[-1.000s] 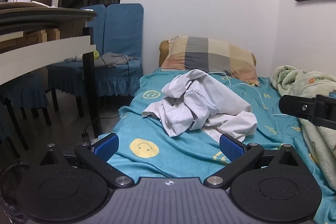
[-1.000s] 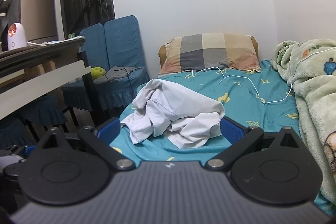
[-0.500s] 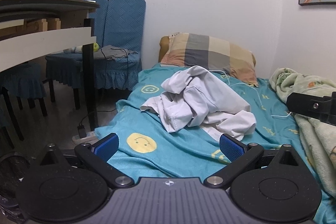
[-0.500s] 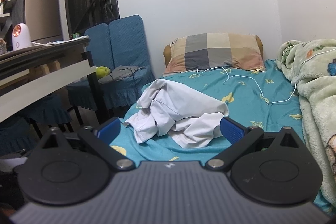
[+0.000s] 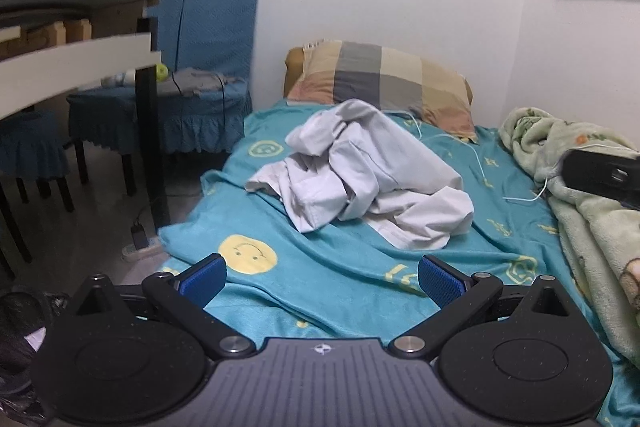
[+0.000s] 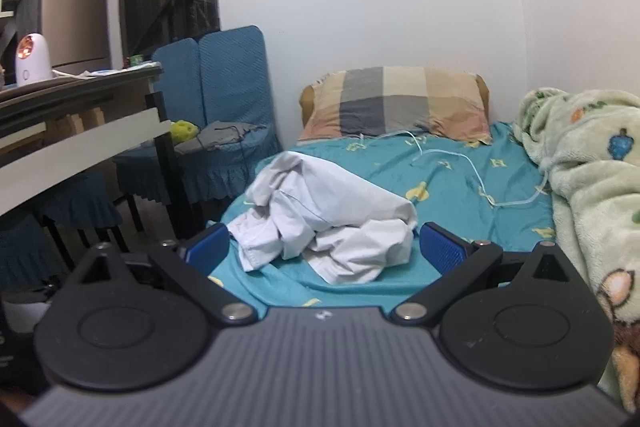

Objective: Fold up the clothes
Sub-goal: 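Move both grippers toward the crumpled white T-shirt on the bed, then grasp the white T-shirt with the left gripper while the right gripper grasps another edge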

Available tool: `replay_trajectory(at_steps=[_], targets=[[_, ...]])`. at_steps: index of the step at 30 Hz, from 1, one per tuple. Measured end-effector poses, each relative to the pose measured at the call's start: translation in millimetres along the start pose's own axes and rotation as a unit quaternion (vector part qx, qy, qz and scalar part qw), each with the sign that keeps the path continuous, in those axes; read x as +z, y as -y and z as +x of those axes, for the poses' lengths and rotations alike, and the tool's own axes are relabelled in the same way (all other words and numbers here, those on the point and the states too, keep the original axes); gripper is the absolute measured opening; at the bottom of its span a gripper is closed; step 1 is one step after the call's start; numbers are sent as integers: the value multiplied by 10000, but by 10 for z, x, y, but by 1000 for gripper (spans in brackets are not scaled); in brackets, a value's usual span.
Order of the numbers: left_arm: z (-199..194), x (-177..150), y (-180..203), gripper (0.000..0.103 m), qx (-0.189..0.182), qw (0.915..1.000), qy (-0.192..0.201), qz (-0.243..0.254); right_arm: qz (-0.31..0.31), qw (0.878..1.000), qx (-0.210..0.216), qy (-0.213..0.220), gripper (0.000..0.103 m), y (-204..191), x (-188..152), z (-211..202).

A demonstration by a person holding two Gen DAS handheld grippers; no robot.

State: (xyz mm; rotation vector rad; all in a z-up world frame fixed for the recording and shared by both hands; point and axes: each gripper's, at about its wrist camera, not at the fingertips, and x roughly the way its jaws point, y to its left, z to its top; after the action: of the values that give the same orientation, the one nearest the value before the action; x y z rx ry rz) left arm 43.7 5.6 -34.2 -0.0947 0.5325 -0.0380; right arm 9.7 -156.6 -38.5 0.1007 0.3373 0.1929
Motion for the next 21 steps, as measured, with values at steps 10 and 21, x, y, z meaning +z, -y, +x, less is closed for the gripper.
replay_trajectory(at_steps=[10, 21], targets=[[1089, 323, 118, 102, 149, 9983, -229, 508, 862, 9953, -355, -245, 103, 344, 23, -49], [2203, 393, -250, 79, 224, 9995, -153, -150, 1822, 9798, -5, -823, 103, 624, -115, 396]])
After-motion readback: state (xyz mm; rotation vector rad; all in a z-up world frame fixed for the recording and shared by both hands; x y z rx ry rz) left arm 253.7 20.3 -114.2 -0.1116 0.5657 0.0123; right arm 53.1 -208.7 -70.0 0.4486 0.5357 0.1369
